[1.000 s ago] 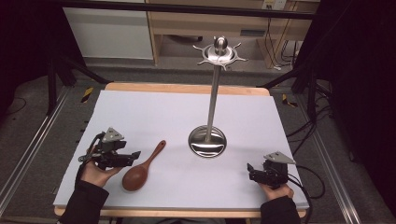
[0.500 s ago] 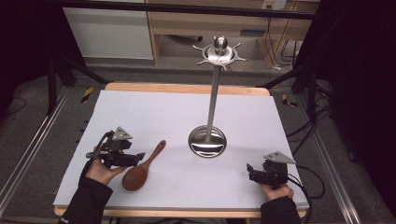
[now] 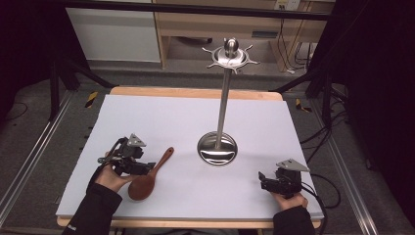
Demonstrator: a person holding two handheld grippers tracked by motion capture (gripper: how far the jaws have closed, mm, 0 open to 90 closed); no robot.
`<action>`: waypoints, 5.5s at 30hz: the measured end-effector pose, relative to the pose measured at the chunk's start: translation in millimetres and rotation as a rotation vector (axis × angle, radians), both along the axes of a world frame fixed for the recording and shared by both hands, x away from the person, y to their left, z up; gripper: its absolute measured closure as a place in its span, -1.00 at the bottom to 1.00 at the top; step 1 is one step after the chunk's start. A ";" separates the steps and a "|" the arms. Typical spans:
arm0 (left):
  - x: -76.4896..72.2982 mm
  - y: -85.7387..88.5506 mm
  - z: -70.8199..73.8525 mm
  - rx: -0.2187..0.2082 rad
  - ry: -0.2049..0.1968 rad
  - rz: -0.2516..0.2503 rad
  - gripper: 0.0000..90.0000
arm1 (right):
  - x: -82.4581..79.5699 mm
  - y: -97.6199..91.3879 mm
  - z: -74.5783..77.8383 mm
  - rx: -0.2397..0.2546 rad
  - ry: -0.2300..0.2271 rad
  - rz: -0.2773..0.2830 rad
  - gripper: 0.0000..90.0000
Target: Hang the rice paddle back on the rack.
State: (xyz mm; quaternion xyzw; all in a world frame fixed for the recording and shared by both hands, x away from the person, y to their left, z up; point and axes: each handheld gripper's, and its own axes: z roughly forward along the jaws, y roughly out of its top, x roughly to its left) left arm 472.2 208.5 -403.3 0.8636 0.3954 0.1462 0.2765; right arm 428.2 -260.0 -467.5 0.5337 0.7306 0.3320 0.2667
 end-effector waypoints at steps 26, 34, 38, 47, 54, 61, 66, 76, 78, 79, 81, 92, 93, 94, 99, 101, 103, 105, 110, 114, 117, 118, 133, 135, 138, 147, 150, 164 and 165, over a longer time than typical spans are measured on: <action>12.7 -19.6 -16.4 0.051 0.069 -0.014 0.08 | 0.2 0.1 -0.4 -0.002 0.002 0.003 -0.68; 18.1 -25.9 -22.3 0.069 0.101 -0.017 0.15 | 0.5 0.4 -0.7 -0.004 0.006 0.004 -0.68; 21.0 -28.1 -25.0 0.083 0.116 -0.017 0.19 | 0.6 0.6 -0.8 -0.003 0.006 0.003 -0.68; 27.1 -31.6 -31.6 0.106 0.152 -0.011 0.28 | 1.1 0.5 -1.1 -0.004 0.004 0.003 -0.68; 31.4 -31.1 -35.2 0.109 0.162 -0.003 0.36 | 0.9 0.4 -0.6 -0.001 0.004 -0.001 -0.68; 34.5 -30.3 -40.5 0.108 0.185 0.005 0.46 | 1.1 0.5 -0.9 -0.003 0.005 -0.001 -0.68; 35.4 -31.5 -41.6 0.108 0.198 0.000 0.52 | 1.2 0.5 -1.0 -0.003 0.005 0.000 -0.68; 37.2 -35.1 -45.6 0.120 0.217 0.002 0.60 | 1.3 0.5 -0.9 -0.003 0.006 0.000 -0.68; 37.6 -35.6 -45.5 0.124 0.219 0.002 0.60 | 1.1 0.5 -0.9 -0.003 0.006 -0.001 -0.68; 37.6 -36.1 -45.6 0.121 0.220 0.007 0.60 | 1.2 0.4 -0.8 -0.003 0.006 -0.003 -0.68; 38.0 -36.5 -45.7 0.124 0.223 0.011 0.61 | 1.2 0.0 -0.8 -0.004 0.003 -0.001 -0.68; 39.2 -39.0 -45.4 0.140 0.235 0.023 0.63 | 2.4 0.2 -1.6 -0.006 0.008 0.002 -0.68; 39.1 -39.2 -45.4 0.138 0.237 0.029 0.63 | 2.4 0.1 -1.6 -0.008 0.009 0.003 -0.68; 39.2 -39.4 -45.4 0.138 0.238 0.035 0.64 | 2.2 0.3 -1.6 -0.005 0.008 0.003 -0.68; 40.0 -41.7 -44.8 0.151 0.241 0.047 0.67 | 2.5 -0.2 -1.7 -0.008 0.011 0.002 -0.68; 40.5 -42.0 -44.7 0.157 0.242 0.046 0.69 | 2.6 0.7 -1.8 -0.003 0.015 0.000 -0.68; 41.7 -41.6 -44.2 0.167 0.244 0.032 0.72 | 2.6 0.4 -1.8 -0.007 0.013 0.001 -0.68; 42.6 -41.4 -43.9 0.168 0.249 0.028 0.72 | 2.6 -0.1 -1.6 -0.007 0.010 0.000 -0.68; 43.1 -41.1 -43.7 0.170 0.249 0.018 0.73 | 2.6 0.2 -1.7 -0.005 0.013 0.000 -0.68; 44.0 -41.6 -43.6 0.175 0.253 0.008 0.73 | 2.6 -0.2 -1.3 -0.004 0.011 -0.001 -0.68; 44.2 -44.6 -43.1 0.206 0.252 -0.001 0.72 | 2.5 0.1 -1.5 -0.003 0.015 -0.001 -0.68; 44.2 -45.3 -43.0 0.212 0.253 -0.002 0.72 | 2.6 0.0 -1.6 -0.004 0.013 0.001 -0.68; 49.9 -47.0 -41.9 0.222 0.295 -0.026 0.73 | 3.1 0.2 -1.7 -0.004 0.020 0.000 -0.69; 49.8 -48.8 -41.8 0.232 0.296 -0.031 0.73 | 3.1 0.1 -1.7 -0.003 0.021 0.001 -0.69; 49.8 -50.6 -41.5 0.246 0.293 -0.038 0.74 | 3.1 0.2 -1.8 -0.002 0.022 0.002 -0.69; 47.9 -50.3 -41.3 0.240 0.276 -0.037 0.74 | 2.9 -0.2 -1.4 -0.001 0.020 0.003 -0.69; 45.7 -49.2 -40.2 0.229 0.267 -0.042 0.74 | 2.9 -0.2 -1.4 -0.001 0.019 0.003 -0.69; 27.2 -31.0 -23.2 0.108 0.178 -0.047 0.74 | 2.3 -0.1 -1.3 -0.003 0.018 -0.002 -0.69; 26.1 -29.0 -22.4 0.102 0.176 -0.048 0.74 | 2.4 -0.1 -1.3 -0.003 0.018 -0.002 -0.69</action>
